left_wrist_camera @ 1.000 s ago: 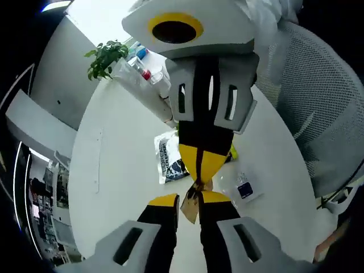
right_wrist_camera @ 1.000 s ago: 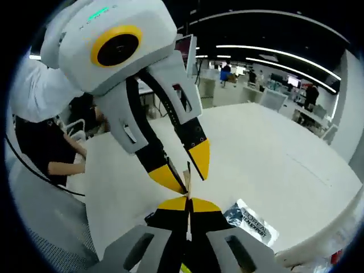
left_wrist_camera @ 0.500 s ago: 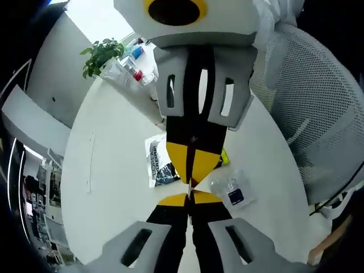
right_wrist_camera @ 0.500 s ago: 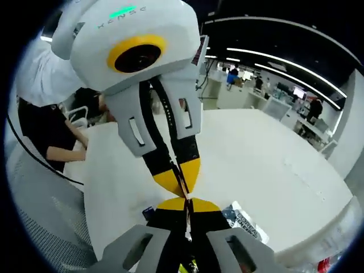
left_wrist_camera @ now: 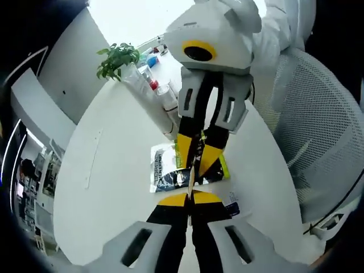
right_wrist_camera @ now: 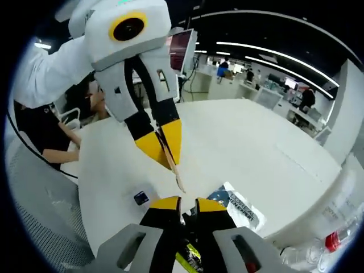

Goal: Arrange the skincare products in the storage area until every visible bottle or jar stands upright without overlapping.

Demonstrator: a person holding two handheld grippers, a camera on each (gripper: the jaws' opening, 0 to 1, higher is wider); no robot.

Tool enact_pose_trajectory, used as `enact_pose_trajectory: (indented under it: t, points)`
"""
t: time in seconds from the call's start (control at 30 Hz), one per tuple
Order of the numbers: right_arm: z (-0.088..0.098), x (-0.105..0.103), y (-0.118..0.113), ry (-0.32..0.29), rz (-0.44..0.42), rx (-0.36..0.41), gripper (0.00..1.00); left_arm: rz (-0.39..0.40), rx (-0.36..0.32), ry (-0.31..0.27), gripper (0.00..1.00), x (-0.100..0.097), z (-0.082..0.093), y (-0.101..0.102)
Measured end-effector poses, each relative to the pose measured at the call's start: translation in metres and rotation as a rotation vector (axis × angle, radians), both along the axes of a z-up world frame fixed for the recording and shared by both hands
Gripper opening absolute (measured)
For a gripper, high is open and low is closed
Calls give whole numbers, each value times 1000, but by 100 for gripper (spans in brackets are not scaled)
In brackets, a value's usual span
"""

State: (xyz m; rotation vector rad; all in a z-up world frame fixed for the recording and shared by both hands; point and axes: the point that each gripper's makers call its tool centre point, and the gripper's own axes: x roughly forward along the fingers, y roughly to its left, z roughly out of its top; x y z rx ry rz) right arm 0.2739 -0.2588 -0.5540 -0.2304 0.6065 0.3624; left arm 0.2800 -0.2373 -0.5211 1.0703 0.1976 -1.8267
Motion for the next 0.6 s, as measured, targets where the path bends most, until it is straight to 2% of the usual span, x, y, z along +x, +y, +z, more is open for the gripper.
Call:
enact_pose_trajectory:
  t: [0.07,0.13,0.4,0.5,0.6]
  points:
    - [2,-2,-4,-7,-15,19,3,11,-17,26,2,-2,2,0]
    - [5,-2,-3,-20,-15,42,3,23,-40,81,2,-4,3,-1]
    - [12,-3,10,-47,24,67,3,40,-109,177,2,-11,18,-6]
    - [14,-2,10,-59,24,71,1,39,-120,199,2,-13,20,-7]
    - [17,-2,12,-65,30,79,0,43,-117,196,2,-13,18,-7]
